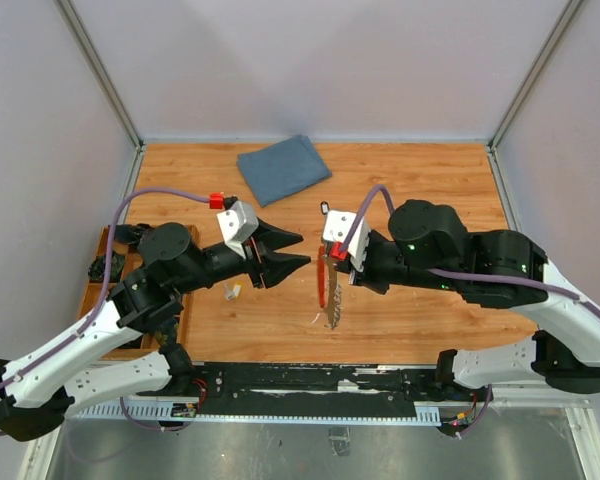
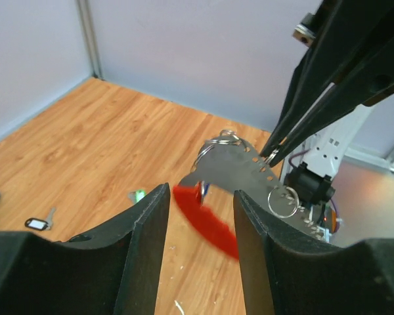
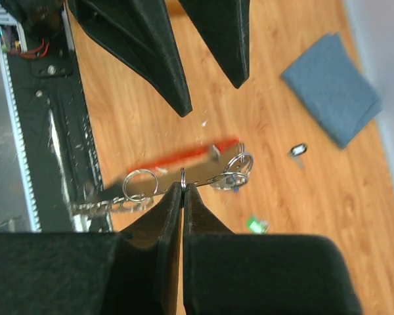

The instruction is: Put the keys on the keyring

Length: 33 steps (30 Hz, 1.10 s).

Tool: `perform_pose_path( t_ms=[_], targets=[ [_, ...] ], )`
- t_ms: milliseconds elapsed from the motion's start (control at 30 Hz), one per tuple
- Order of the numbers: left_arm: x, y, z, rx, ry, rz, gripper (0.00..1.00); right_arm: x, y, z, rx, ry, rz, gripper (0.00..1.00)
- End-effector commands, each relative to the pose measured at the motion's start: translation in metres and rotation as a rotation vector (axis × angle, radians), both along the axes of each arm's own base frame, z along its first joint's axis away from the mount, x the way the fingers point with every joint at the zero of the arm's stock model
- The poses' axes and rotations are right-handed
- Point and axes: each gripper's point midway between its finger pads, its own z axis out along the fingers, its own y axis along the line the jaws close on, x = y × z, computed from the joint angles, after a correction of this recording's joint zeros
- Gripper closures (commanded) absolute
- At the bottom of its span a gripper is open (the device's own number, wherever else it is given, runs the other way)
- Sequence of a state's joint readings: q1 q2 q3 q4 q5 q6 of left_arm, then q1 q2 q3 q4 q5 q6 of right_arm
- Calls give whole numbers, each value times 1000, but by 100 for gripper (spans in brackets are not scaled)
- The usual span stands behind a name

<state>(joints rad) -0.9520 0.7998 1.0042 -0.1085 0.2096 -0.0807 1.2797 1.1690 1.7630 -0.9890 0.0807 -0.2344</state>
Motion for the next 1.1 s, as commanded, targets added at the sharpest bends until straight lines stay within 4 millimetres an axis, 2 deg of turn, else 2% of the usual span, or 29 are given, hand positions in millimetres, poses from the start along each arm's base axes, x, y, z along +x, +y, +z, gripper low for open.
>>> perform_pose_path(
  t_ms=[0,200,333,500,667,1067],
  targets=[
    [-20,-10,6,11,-70,-139,51,-10,-19,-18,-83,159,-34,100],
    [-37,-15,5,6,-85,-237,57,-8,-12,-20,-79,201,-18,99],
    [-42,-20,-1,23,-77,-282,63,-10,-6,-16,-58,204,6,99],
    [-47,-30,-4,40,-75,-315,66,-8,0,-10,-14,180,21,99],
    [-48,-38,-7,55,-72,-321,69,-7,4,-11,3,168,24,100],
    [-44,-43,-3,40,-64,-297,69,-14,8,-13,21,181,77,99]
  ],
)
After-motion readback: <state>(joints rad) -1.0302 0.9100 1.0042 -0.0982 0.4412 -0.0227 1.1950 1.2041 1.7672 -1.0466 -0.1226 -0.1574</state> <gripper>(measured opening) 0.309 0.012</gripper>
